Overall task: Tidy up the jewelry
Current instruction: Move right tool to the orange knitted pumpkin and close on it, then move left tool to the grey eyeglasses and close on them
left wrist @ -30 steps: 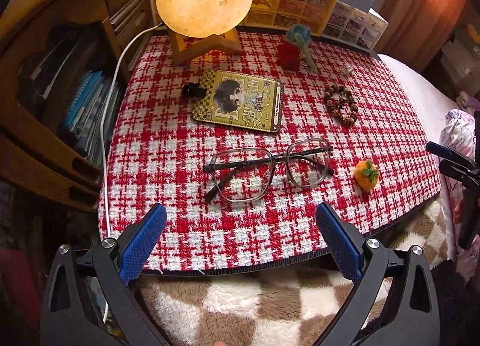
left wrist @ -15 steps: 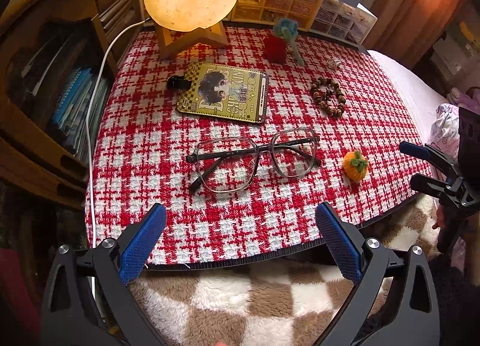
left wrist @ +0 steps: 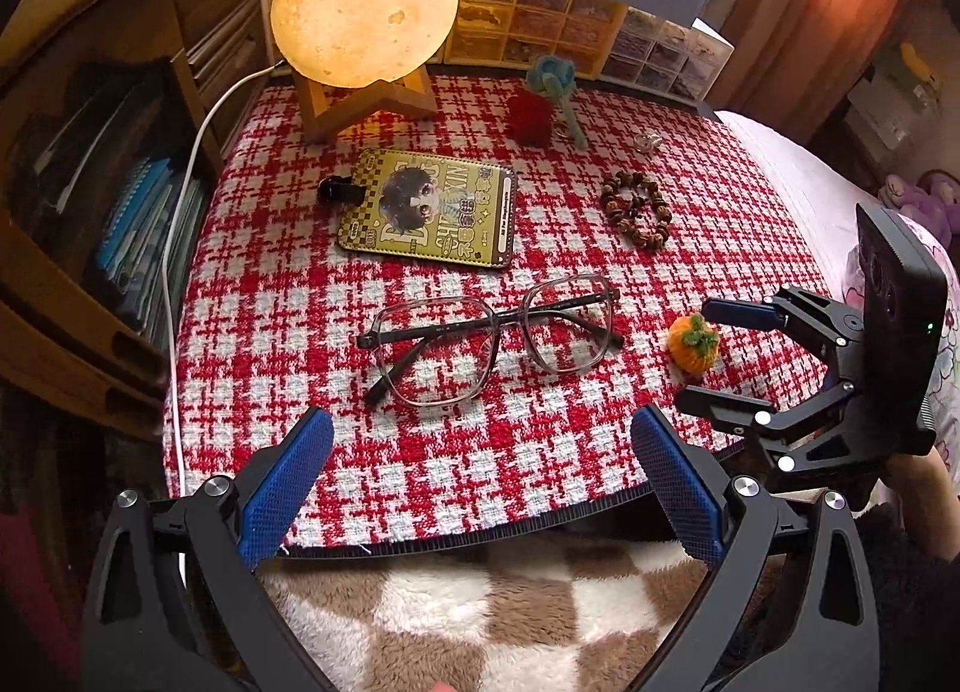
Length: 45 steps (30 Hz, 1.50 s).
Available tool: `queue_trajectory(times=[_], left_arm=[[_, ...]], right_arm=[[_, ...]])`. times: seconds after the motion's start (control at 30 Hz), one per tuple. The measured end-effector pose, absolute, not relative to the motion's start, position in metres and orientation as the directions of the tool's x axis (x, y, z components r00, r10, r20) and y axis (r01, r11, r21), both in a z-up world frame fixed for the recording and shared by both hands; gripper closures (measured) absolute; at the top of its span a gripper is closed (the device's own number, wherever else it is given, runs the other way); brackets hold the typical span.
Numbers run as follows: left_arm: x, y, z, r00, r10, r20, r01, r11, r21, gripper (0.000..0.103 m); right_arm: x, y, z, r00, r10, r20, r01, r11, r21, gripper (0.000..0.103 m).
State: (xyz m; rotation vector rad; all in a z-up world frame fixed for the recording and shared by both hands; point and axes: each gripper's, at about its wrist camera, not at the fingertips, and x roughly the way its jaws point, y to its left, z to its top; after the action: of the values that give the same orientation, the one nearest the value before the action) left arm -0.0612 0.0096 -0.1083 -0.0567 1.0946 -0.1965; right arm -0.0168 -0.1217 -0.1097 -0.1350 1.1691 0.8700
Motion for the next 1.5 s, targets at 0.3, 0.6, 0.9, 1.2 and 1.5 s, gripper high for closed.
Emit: queue_trajectory(times=[0.3,0.6,0.9,1.2,1.5], left_arm=[[-0.044,-0.014,-0.117,0.432,-0.162,-0.887,0.276,0.96,-0.041,0.004],[-0.021,-0.04,-0.12,0.383,-0.192,-0.904,0.471,0.882,0.013,0.004],[0.01,-0.064,-0.099,0.34,-0.12,-0.933,0.725,0.665,0.179,0.004],[0.018,-0.08,-0.111,0.274,-0.029,-0.961,0.856,0.463,0.23,0.004],[0.01,-0.078,-0.131,0.179,0.011,-0.984,0.932,0.32,0.173,0.01]], right_arm=[[-0.015,-0.126,-0.112,0.149,0.525,-0.838,-0.666,0.68,0.308,0.073],[-0.015,-0.126,-0.113,0.133,0.55,-0.825,-0.673,0.661,0.333,0.073],[-0.01,-0.13,-0.113,0.107,0.58,-0.808,-0.66,0.649,0.378,0.073],[-0.012,-0.127,-0.112,0.118,0.572,-0.812,-0.65,0.662,0.372,0.073],[-0.011,-0.131,-0.114,0.101,0.593,-0.799,-0.628,0.661,0.411,0.073]])
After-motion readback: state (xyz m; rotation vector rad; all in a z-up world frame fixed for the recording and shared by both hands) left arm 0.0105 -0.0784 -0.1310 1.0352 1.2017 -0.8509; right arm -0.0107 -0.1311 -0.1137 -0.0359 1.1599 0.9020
